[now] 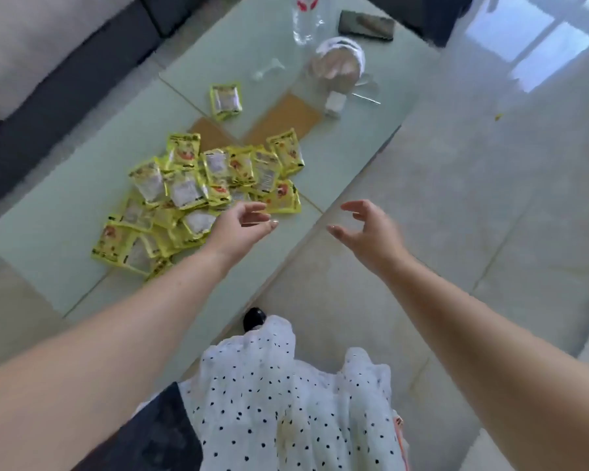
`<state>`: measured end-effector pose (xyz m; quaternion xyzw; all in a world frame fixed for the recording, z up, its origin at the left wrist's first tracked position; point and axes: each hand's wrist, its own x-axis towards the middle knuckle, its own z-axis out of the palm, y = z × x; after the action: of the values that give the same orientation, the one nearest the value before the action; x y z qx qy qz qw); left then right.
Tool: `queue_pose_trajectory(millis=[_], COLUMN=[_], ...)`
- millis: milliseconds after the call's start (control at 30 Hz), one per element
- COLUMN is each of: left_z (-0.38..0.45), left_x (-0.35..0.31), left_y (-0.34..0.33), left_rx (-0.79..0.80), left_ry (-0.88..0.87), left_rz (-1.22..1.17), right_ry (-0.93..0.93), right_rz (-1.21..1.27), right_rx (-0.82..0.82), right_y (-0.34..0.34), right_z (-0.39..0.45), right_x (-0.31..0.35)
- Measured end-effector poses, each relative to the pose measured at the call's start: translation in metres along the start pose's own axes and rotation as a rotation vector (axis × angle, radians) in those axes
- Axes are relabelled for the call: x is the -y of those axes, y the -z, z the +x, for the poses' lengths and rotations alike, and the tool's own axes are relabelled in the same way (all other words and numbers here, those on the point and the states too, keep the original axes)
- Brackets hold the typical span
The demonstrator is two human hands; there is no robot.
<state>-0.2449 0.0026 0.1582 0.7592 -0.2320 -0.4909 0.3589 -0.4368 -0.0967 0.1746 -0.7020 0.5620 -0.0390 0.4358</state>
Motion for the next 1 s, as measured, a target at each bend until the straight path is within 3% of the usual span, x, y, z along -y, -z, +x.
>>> queue_pose_trajectory(millis=[167, 367, 700, 1000], left_z=[0.038, 0.092, 0.227, 0.29], left_x=[0.026, 0.035, 0.045, 0.067], left_y=[0.065, 0.093, 0.08, 0.068], left_rx=[-0.119, -0.23, -0.432, -0.499], left_ry=[0.084, 0.156, 0.325, 0.438], left_rz=[-0.047, -0.109, 0.073, 0.392], right_ry=[0.041, 0.039, -0.314, -0.625], right_rz=[-0.09, -0.216, -0.045, 0.216], right_rx=[0.102, 0.203, 0.318, 0.192], right_y=[-0.044, -0.075, -0.145, -0.186], right_z=[0.051, 0.125, 0.227, 0.275], right_x=[0.048, 0.071, 0.046, 0.029])
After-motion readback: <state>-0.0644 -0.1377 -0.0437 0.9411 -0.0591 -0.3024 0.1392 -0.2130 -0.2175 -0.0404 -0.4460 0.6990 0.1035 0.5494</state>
